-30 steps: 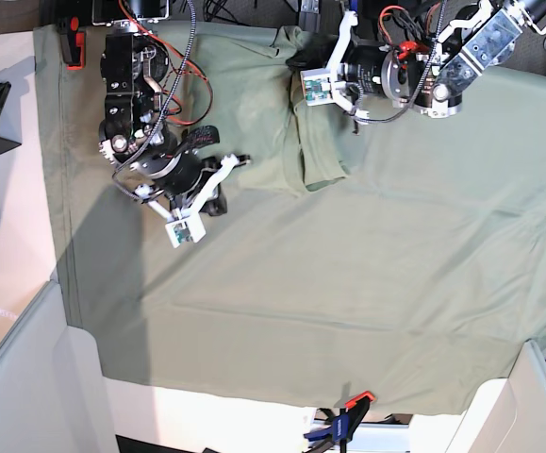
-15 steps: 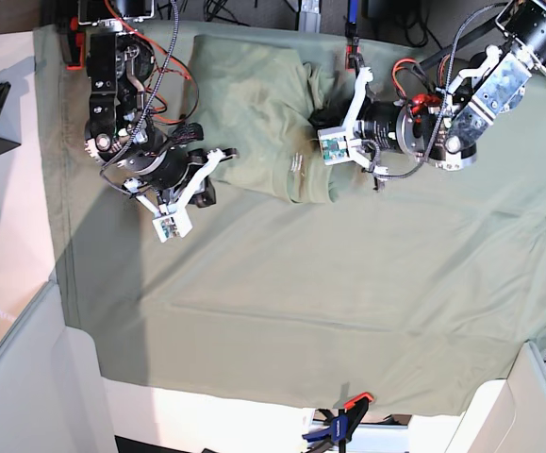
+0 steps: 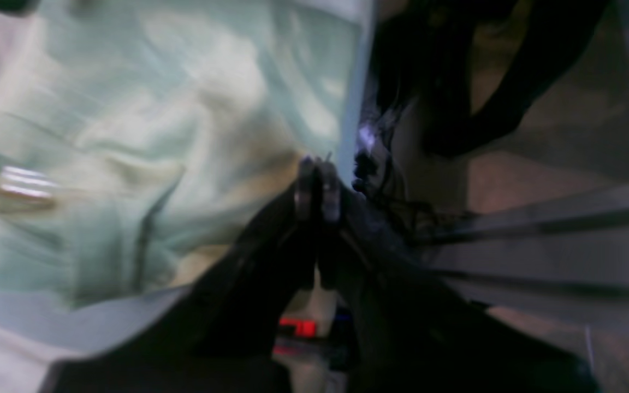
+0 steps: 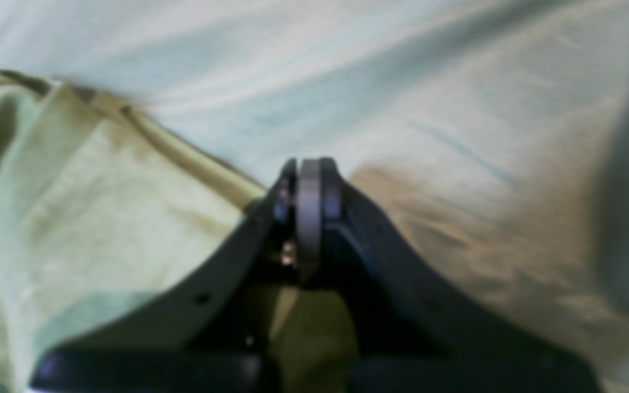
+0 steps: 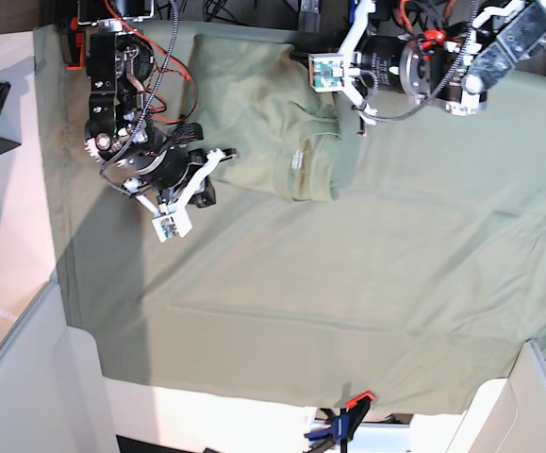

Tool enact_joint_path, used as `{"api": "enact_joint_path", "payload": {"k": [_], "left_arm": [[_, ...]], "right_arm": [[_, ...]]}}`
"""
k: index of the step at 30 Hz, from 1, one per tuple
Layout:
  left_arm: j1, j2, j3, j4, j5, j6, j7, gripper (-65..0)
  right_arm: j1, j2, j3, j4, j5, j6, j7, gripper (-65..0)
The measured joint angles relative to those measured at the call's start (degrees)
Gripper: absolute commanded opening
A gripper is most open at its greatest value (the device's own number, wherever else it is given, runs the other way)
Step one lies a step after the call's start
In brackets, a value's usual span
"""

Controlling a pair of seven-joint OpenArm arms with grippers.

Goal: Fold the T-shirt properly
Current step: 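Move the left gripper over the shirt and grasp the folded edge, then pull the grasped shirt edge with the left gripper toward the right gripper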

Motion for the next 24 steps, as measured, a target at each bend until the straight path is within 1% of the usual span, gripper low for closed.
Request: {"api": "enact_joint_path", "payload": {"k": [2,5,7,11,14,17,20,24], "left_arm": [[-0.20,2.97,-0.02,-2.14,2.16,0.09,-1.70,-65.0],[-0.66,7.26,-0.04,-5.70,3.69,0.22,-2.29,-65.0],[-0.42,8.48,-0.02,-8.24,3.72,0.07,-2.21,-65.0],[-0.31,9.49,-0.02,-11.32,3.89,0.04,-2.05,-65.0],[-0.31,9.49,-0.02,-11.72,3.87,0.02,-2.05,-65.0],[-0.35,9.51,-0.02,-12.39,3.82,0.04,-2.32,-65.0],[-0.33,9.62,-0.02,-15.30,5.79,0.04,-2.84,-65.0],[-0.48,9.66,-0.11,-18.82,6.34,-0.20,-6.10,-65.0]], "right_arm": [[0.02,0.00,0.07,0.00,0.09,-0.02,0.00,-65.0],[0.00,-0.22,-0.02,-0.02,0.59,0.00,0.00,-65.0],[0.02,-0.33,-0.07,-0.02,0.55,0.00,-0.02,-65.0],[0.02,-0.35,-0.07,-0.81,0.57,0.00,0.63,-65.0],[0.07,-0.46,-0.13,-2.16,0.68,0.81,1.16,-65.0],[0.15,-0.35,-0.13,-3.43,0.70,0.94,1.53,-65.0],[0.13,-0.35,-0.13,-3.87,0.70,0.94,1.53,-65.0],[0.15,-0.35,-0.13,-3.87,2.12,0.96,1.51,-65.0]]}}
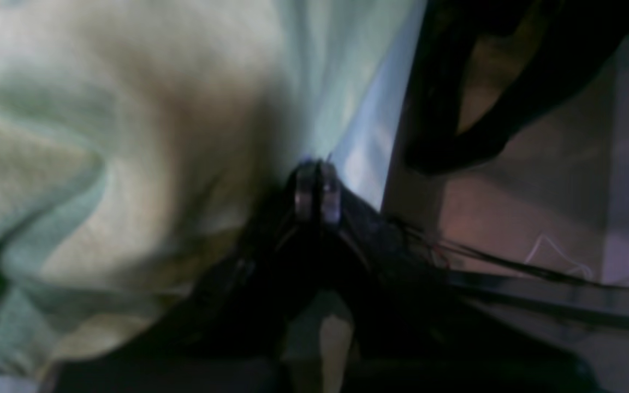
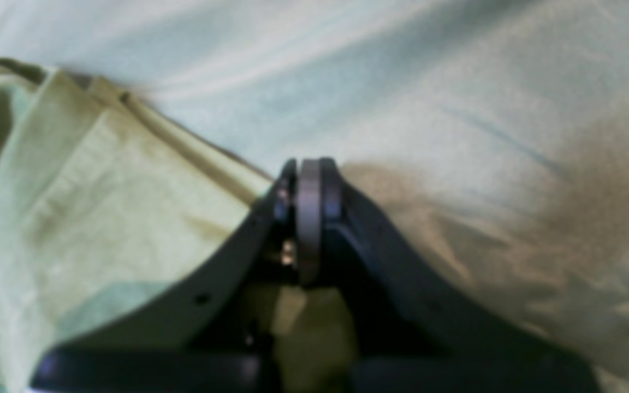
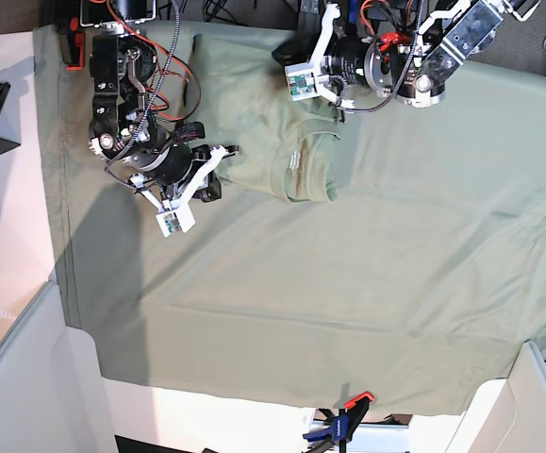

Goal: Fold the T-shirt properly
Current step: 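Pull the grasped shirt edge with the left gripper toward the right gripper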

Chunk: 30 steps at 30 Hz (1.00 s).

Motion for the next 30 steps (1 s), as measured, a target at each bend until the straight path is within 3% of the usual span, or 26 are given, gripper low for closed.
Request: {"api": "enact_joint_path", "payload": {"k": [8,15,22,30], "left_arm": [[-1.90,-0.48,0.26,-0.68,4.11,-1.11,-1.70,-65.0],[-8.24,-5.84,0.28,-0.81,6.78,-1.14,-1.42,-65.0],[-13.35,-11.08,0.31,-1.99,11.93,-0.70,-5.81,-65.0],[-21.42,-11.19,0.28,-13.66,11.72,0.59,-9.92,-65.0]], "right_arm": [[-0.02,0.00,0.00,0.00,0.26,0.20,-1.99,-65.0],[-1.03,0.02,0.00,0.00,0.61,0.20,-2.40,-65.0],[-2.43,0.02,0.02,0.00,2.62,0.20,-2.27,-65.0],[-6.49,0.02,0.17,2.69,4.00,0.15,-1.11,-65.0]]}}
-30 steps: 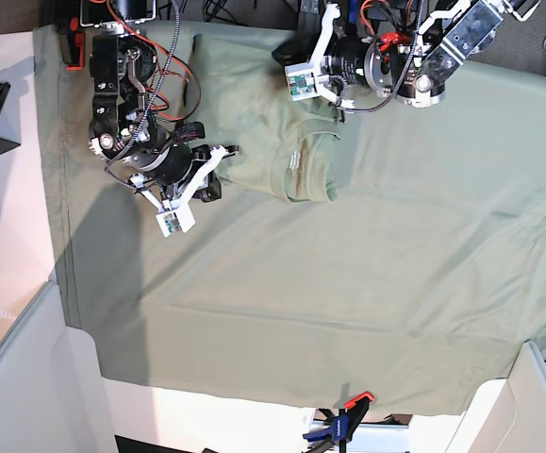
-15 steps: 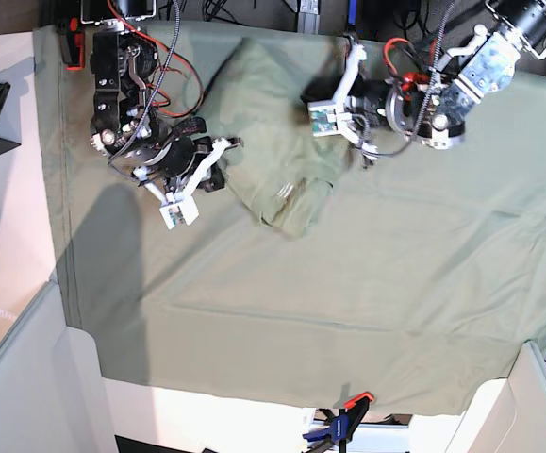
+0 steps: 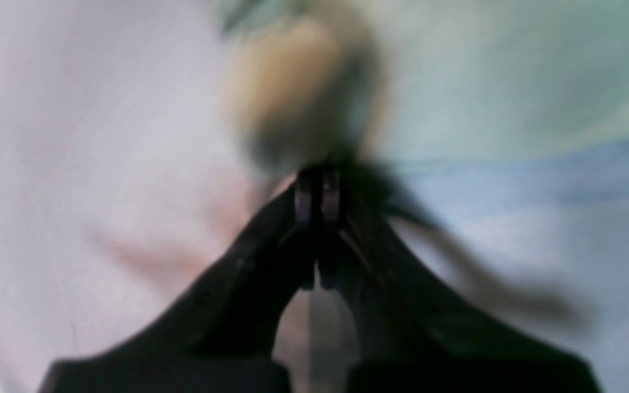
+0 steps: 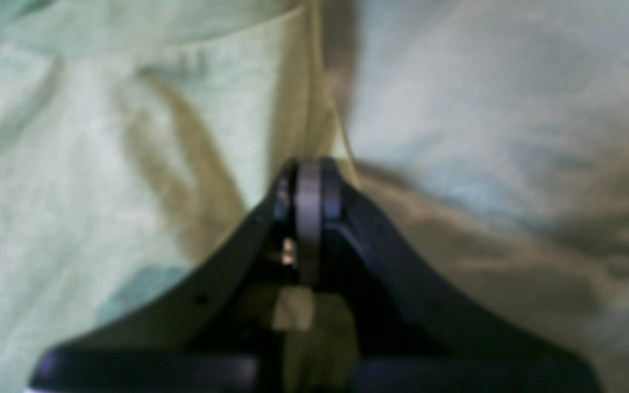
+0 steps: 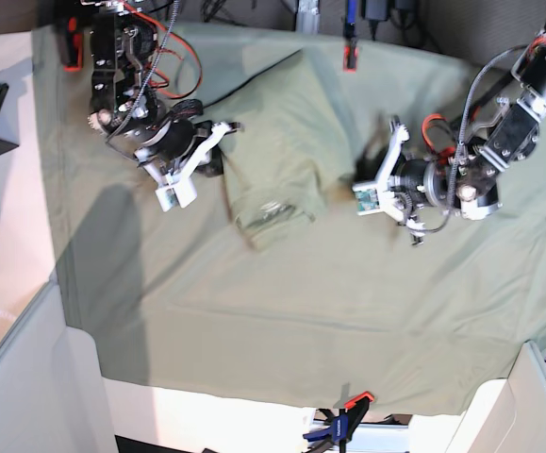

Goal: Fold the T-shirt properly
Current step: 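Pull the grasped shirt edge with the left gripper toward the right gripper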

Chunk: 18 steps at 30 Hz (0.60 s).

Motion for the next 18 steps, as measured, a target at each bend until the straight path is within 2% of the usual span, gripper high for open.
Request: {"api": "enact_joint_path", "payload": {"k": [4,9,14,18], "left_arm": [[-2.62,0.50,-0.04,-4.70,-0.81,-0.07,-1.51,-65.0],[-3.34,0.52,-0.04,-5.27,-0.92,0.31,-1.03,-65.0],[-3.10,-1.01,-0.98,-4.59,-8.83,0.72,2.82,-65.0],[-1.55,-3.65,-6.73,1.86,-17.97,-0.02,9.33,-65.0]], "right_arm": [[-2.93,0.00,0.00,2.93,-0.09,0.00,0.04,-65.0],[-5.77,-0.15,0.02,5.33,-0.07,0.00,0.07,-65.0],[-6.43,-0.48,0.13,6.19,-0.83,0.00,0.22,-65.0],[-6.97,-0.55,2.27,8.26,-1.84,0.07,-0.83,-65.0]]}}
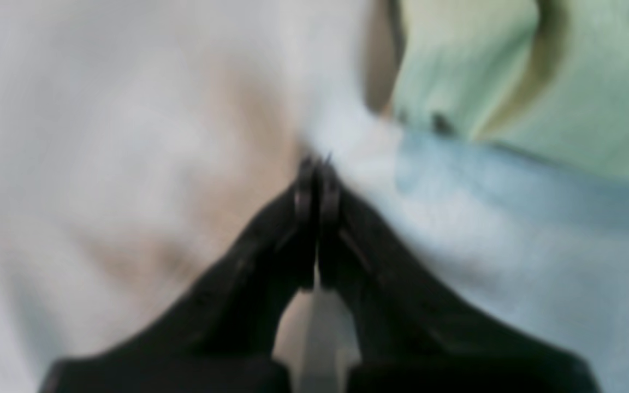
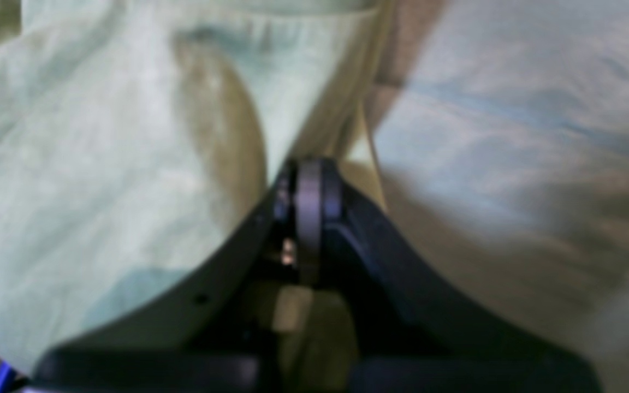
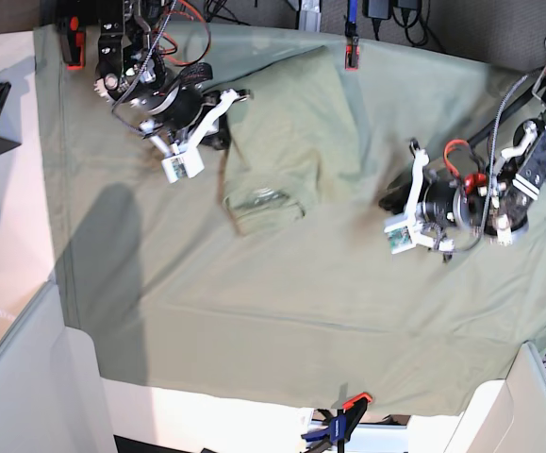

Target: Fold the T-shirt properly

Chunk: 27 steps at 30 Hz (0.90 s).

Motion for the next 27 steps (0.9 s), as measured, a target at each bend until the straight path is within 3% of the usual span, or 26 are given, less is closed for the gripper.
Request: {"api": "enact_joint_path", "payload": {"k": [5,11,18,27], "left_arm": [[8.24,-0.70,-7.43,12.33,-8.17,-0.13,5.55,-65.0],[19.26,0.98,-7.17,16.26,-5.25,-0.59,5.14,-65.0],[24.37,3.72,-7.26,19.85,-9.49,-0.59,6.67,-65.0],[28.89,4.02,-6.78,29.49,-9.51,-0.35,6.91,-65.0]], "right_arm": [[0.26,-0.09,4.44,0.70,-0.20,0.09,0.87,-65.0],[0.87,-0.09,7.43,0.70,-0.22,0.13,0.85,-65.0],[0.74,0.39,7.50,0.70,-0.26,0.13,0.83,-65.0],[0.74,0.39,7.50,-0.59,-0.22,0.13,0.63,-65.0]]}}
